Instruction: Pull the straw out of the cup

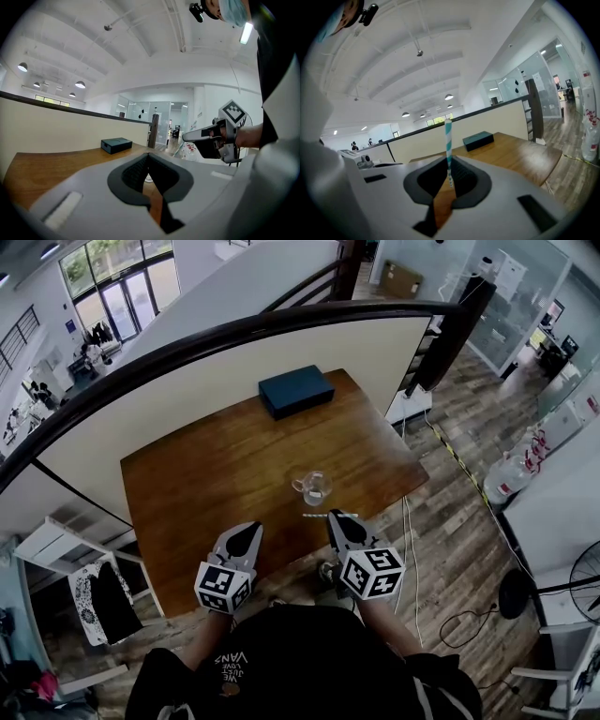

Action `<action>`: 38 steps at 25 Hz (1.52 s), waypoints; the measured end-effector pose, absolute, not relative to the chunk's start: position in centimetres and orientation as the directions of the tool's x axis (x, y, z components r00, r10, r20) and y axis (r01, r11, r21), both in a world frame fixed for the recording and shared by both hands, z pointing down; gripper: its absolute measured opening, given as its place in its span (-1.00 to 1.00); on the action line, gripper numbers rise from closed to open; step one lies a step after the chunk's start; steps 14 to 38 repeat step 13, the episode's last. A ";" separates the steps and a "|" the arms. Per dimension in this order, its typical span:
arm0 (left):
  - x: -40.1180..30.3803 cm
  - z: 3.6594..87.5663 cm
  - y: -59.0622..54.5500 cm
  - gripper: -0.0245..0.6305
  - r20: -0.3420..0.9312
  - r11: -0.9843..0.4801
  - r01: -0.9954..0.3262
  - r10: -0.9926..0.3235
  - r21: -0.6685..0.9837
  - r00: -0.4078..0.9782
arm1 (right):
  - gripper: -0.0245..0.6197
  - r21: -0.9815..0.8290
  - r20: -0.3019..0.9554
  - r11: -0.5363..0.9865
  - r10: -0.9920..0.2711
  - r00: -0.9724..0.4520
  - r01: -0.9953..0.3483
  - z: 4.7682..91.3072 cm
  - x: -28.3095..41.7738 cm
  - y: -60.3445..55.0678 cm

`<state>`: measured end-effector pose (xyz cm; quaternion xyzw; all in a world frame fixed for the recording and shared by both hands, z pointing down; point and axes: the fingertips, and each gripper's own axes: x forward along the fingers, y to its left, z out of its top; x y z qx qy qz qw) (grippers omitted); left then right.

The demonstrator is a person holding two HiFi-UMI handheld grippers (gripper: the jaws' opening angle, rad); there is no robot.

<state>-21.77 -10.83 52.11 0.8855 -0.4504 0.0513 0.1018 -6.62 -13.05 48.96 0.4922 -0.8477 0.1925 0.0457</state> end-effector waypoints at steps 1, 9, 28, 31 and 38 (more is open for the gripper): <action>-21.8 52.1 -10.8 -0.89 0.183 -0.573 -0.808 -0.787 0.135 0.589 | -0.82 -0.281 0.267 0.442 -0.816 -0.512 -0.852 48.9 -6.7 -13.0; -22.0 52.2 -10.6 -0.89 0.186 -0.564 -0.813 -0.791 0.146 0.583 | -0.82 -0.282 0.268 0.450 -0.811 -0.520 -0.847 48.8 -6.8 -13.1; -21.8 52.2 -10.7 -0.89 0.188 -0.564 -0.812 -0.790 0.149 0.583 | -0.82 -0.280 0.271 0.455 -0.807 -0.525 -0.845 48.9 -6.8 -13.3; -21.8 52.2 -10.7 -0.89 0.188 -0.564 -0.812 -0.790 0.149 0.583 | -0.82 -0.280 0.271 0.455 -0.807 -0.525 -0.845 48.9 -6.8 -13.3; -21.8 52.2 -10.7 -0.89 0.188 -0.564 -0.812 -0.790 0.149 0.583 | -0.82 -0.280 0.271 0.455 -0.807 -0.525 -0.845 48.9 -6.8 -13.3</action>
